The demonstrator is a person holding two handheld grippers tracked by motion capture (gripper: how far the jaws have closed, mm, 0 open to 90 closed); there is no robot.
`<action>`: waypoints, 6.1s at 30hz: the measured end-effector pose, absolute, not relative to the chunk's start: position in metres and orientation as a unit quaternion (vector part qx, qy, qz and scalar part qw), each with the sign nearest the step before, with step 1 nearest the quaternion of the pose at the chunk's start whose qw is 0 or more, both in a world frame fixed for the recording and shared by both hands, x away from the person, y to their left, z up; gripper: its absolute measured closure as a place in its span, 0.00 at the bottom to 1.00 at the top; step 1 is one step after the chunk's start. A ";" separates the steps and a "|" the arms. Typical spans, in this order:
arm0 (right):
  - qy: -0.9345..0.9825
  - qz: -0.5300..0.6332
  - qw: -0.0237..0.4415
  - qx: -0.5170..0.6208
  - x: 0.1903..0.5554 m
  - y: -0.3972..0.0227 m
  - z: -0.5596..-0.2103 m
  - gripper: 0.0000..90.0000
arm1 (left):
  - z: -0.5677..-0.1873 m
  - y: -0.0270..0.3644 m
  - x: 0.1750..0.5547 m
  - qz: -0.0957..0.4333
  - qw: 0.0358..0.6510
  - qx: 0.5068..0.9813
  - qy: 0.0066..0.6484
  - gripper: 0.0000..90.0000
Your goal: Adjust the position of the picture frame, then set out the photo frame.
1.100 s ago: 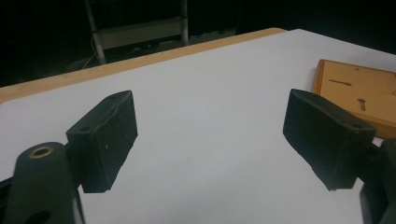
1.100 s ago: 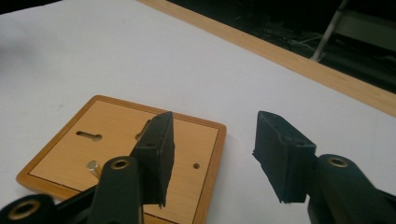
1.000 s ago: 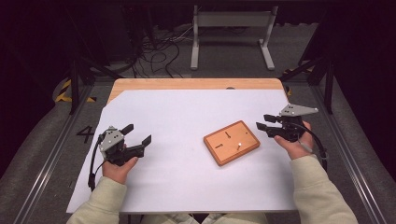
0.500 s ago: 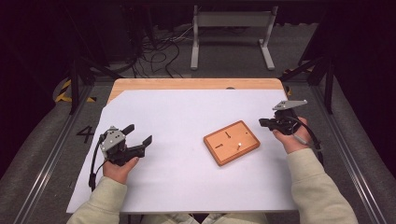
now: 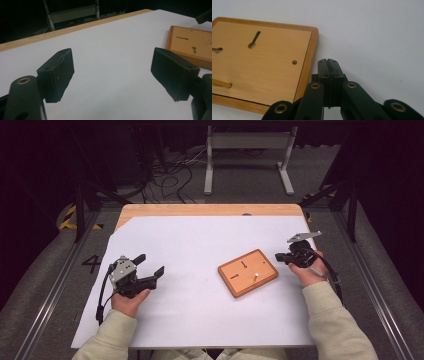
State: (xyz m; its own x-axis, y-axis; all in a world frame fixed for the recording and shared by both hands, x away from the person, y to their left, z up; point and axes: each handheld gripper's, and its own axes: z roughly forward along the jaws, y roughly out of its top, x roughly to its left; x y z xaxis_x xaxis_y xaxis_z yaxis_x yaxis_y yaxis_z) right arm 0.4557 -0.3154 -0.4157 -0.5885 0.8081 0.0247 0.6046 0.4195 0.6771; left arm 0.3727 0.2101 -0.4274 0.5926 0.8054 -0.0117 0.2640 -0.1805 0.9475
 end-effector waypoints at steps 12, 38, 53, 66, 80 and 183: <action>0.844 0.305 0.101 0.429 0.457 -0.312 -0.436 1.00 | -0.428 0.209 0.373 0.258 0.520 0.727 0.367 0.22; 0.884 0.298 0.024 0.361 0.413 -0.264 -0.437 1.00 | -0.429 0.207 0.374 0.256 0.521 0.728 0.365 0.22; 0.903 0.284 0.014 0.322 0.398 -0.239 -0.436 1.00 | -0.429 0.206 0.374 0.251 0.519 0.733 0.362 0.22; 0.887 0.333 0.108 0.300 0.391 -0.251 -0.410 0.81 | -0.424 0.198 0.377 0.226 0.511 0.749 0.357 0.29; 0.811 0.452 0.183 0.324 0.394 -0.283 -0.386 0.66 | -0.411 0.183 0.378 0.196 0.509 0.759 0.354 0.21; 0.807 0.444 0.161 0.354 0.385 -0.293 -0.399 0.65 | -0.452 0.032 0.368 0.120 0.446 0.882 0.093 0.93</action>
